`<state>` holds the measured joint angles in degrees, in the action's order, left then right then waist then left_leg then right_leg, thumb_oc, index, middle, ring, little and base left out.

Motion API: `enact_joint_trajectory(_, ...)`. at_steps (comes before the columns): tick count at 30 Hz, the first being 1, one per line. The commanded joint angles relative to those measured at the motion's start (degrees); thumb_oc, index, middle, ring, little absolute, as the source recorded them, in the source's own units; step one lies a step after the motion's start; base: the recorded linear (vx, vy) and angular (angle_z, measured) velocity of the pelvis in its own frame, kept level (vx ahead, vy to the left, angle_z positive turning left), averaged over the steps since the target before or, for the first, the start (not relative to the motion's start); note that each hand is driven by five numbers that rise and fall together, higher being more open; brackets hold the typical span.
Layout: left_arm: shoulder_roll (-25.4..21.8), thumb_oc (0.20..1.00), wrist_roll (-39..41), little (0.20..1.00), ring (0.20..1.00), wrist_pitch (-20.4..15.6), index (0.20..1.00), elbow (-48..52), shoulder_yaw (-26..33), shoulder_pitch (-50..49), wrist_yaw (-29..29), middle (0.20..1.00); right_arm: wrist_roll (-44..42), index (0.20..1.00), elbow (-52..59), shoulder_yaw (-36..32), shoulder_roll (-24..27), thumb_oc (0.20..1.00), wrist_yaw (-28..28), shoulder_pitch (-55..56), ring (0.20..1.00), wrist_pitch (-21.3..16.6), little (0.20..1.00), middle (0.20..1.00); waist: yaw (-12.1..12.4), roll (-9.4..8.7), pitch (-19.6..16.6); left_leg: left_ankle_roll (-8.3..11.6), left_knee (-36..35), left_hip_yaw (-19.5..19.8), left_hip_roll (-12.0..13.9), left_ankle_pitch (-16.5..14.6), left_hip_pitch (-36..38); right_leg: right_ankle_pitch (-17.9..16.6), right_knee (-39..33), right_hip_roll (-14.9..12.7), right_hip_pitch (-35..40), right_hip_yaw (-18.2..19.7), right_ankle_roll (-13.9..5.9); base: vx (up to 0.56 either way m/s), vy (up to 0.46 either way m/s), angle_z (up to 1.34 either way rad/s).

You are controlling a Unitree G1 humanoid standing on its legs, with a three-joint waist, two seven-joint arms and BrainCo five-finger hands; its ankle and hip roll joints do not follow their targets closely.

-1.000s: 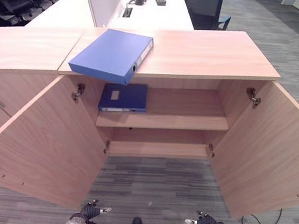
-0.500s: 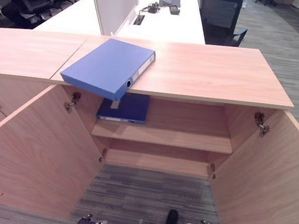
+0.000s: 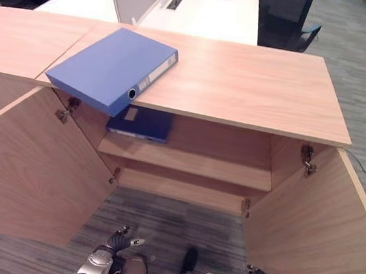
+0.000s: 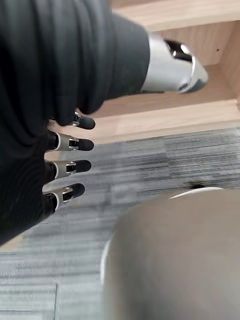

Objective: Put the empty folder in the office cabinet

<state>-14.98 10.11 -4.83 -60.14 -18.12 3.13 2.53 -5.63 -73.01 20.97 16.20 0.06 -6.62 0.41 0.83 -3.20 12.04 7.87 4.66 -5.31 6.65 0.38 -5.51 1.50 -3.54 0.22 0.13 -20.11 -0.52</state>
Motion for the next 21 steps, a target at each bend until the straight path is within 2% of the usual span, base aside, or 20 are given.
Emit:
enact_joint_trajectory(1, -0.9, 1.000, 0.0, 1.000, 1.000, -0.7, 1.000, 1.8, 0.0, -1.8, -0.3, 1.000, -0.4, 1.000, 0.5, -0.7, 2.3, 1.000, -0.6, -0.3, 1.000, -0.9, 1.000, 1.000, 1.2, 0.69, -1.1, -4.20, 0.9, 1.7, -2.0, 2.3, -0.2, -0.8, 2.6, -3.9, 4.0, 3.2, -2.57, 0.19, 0.110, -0.17)
enact_joint_trajectory(2, -0.7, 1.000, -0.3, 1.000, 1.000, -0.6, 1.000, -0.1, 0.5, -1.8, 0.1, 1.000, -0.3, 1.000, 0.4, -0.5, 2.1, 1.000, -0.6, 0.0, 1.000, -0.8, 1.000, 1.000, 1.0, 1.12, -2.2, -4.12, -2.1, 1.7, -2.3, 3.3, 1.7, -0.9, 2.3, -3.9, 4.3, 3.2, -2.62, 0.15, 0.099, -0.18)
enact_joint_trajectory(6, -0.2, 1.000, 0.5, 1.000, 1.000, -0.6, 1.000, -3.1, 2.3, -1.7, 1.2, 1.000, -0.1, 1.000, -0.2, -0.4, 1.8, 1.000, -0.9, 0.3, 1.000, -0.8, 1.000, 1.000, 1.5, 1.68, -3.3, -4.41, -6.3, 2.3, -3.0, 3.8, 5.1, -1.2, 0.9, -3.8, 5.0, 2.7, -3.01, 0.09, 0.071, -0.13)
enact_joint_trajectory(9, -0.2, 1.000, 2.3, 1.000, 1.000, -0.9, 1.000, -2.4, 4.0, -2.1, 2.0, 1.000, -0.2, 1.000, -0.6, -0.8, 1.7, 1.000, -1.1, 0.9, 1.000, -0.9, 1.000, 1.000, 2.1, 1.68, -3.7, -4.51, -7.5, 2.6, -3.3, 3.8, 6.1, -1.5, 0.0, -3.8, 5.7, 2.1, -3.34, 0.07, 0.050, 0.39)
enact_joint_trajectory(10, -0.4, 1.000, 6.2, 1.000, 1.000, -1.3, 1.000, 0.6, 6.3, -3.7, 2.3, 1.000, -0.3, 1.000, -0.4, -1.3, 1.6, 1.000, -1.2, 1.5, 1.000, -1.0, 1.000, 1.000, 2.8, 1.55, -4.0, -4.67, -8.2, 3.0, -3.5, 3.7, 6.6, -1.8, -0.7, -3.9, 6.1, 1.7, -3.75, 0.06, 0.039, 0.41)
enact_joint_trajectory(11, -0.4, 1.000, 6.2, 1.000, 1.000, -1.3, 1.000, 0.6, 6.3, -3.7, 2.3, 1.000, -0.3, 1.000, -0.4, -1.3, 1.6, 1.000, -1.2, 1.5, 1.000, -1.0, 1.000, 1.000, 2.8, 1.55, -4.0, -4.67, -8.2, 3.0, -3.5, 3.7, 6.6, -1.8, -0.7, -3.9, 6.1, 1.7, -3.75, 0.06, 0.064, 0.39)
enact_joint_trajectory(12, -0.4, 1.000, 11.4, 1.000, 1.000, -1.3, 1.000, 4.7, 8.5, -5.7, 1.9, 1.000, -0.2, 1.000, -0.2, -1.8, 1.9, 1.000, -1.0, 1.9, 1.000, -0.9, 1.000, 1.000, 3.3, 1.68, -4.1, -4.87, -8.9, 3.4, -3.8, 3.8, 6.9, -2.1, -1.2, -4.1, 6.2, 1.5, -4.15, 0.03, 0.055, 0.44)
enact_joint_trajectory(15, -2.0, 1.000, 17.9, 1.000, 1.000, -2.0, 1.000, 15.8, 11.8, -9.4, 1.5, 1.000, 0.6, 1.000, 0.5, -2.7, 2.5, 1.000, -0.4, 2.2, 1.000, -0.4, 1.000, 1.000, 3.8, 1.84, -4.5, -5.08, -9.7, 3.9, -4.2, 3.8, 7.0, -2.3, -1.5, -4.3, 6.1, 1.1, -4.63, 0.03, 0.057, 0.20)
enact_joint_trajectory(16, -2.0, 1.000, 17.9, 1.000, 1.000, -1.9, 1.000, 15.9, 11.8, -9.5, 1.5, 1.000, 0.6, 1.000, 0.5, -2.7, 2.4, 1.000, -0.4, 2.2, 1.000, -0.4, 1.000, 1.000, 3.8, 1.82, -4.6, -5.08, -9.7, 3.9, -4.2, 3.8, 7.0, -2.3, -1.5, -4.3, 6.1, 1.1, -4.64, 0.04, 0.069, 0.05)
enact_joint_trajectory(17, -3.9, 1.000, 19.3, 1.000, 1.000, -2.7, 1.000, 25.3, 14.6, -12.4, 2.0, 1.000, 1.4, 1.000, 1.6, -3.4, 2.7, 1.000, -0.1, 2.4, 1.000, -0.2, 1.000, 1.000, 4.3, 1.81, -4.8, -5.24, -9.7, 4.3, -4.5, 3.4, 7.0, -2.4, -1.5, -4.5, 6.2, 1.0, -4.92, 0.03, 0.051, 0.06)
enact_joint_trajectory(18, -3.9, 1.000, 19.3, 1.000, 1.000, -2.7, 1.000, 25.4, 14.6, -12.5, 2.1, 1.000, 1.4, 1.000, 1.7, -3.4, 2.7, 1.000, -0.1, 2.4, 1.000, -0.2, 1.000, 1.000, 4.3, 1.80, -4.8, -5.24, -9.7, 4.3, -4.5, 3.4, 7.0, -2.4, -1.5, -4.5, 6.2, 1.0, -4.92, 0.05, 0.080, 0.10)
enact_joint_trajectory(19, -4.8, 1.000, 16.7, 1.000, 1.000, -2.6, 1.000, 33.0, 17.6, -14.6, 4.1, 1.000, 2.2, 1.000, 3.1, -3.7, 2.9, 1.000, 0.0, 3.0, 1.000, 0.2, 1.000, 1.000, 4.8, 1.62, -4.8, -5.37, -9.7, 4.7, -4.8, 3.1, 7.1, -2.3, -1.5, -4.7, 6.5, 0.7, -5.14, 0.02, 0.039, 0.01)
enact_joint_trajectory(21, -6.0, 1.000, 13.7, 1.000, 1.000, -2.4, 1.000, 41.6, 21.2, -17.0, 5.5, 1.000, 2.8, 1.000, 2.7, -4.5, 3.1, 1.000, 0.1, 3.4, 1.000, 0.9, 1.000, 1.000, 5.4, 1.70, -4.7, -5.56, -9.7, 5.0, -5.1, 2.6, 7.2, -2.3, -1.5, -4.9, 6.6, 0.3, -5.33, 0.02, 0.049, 0.00)
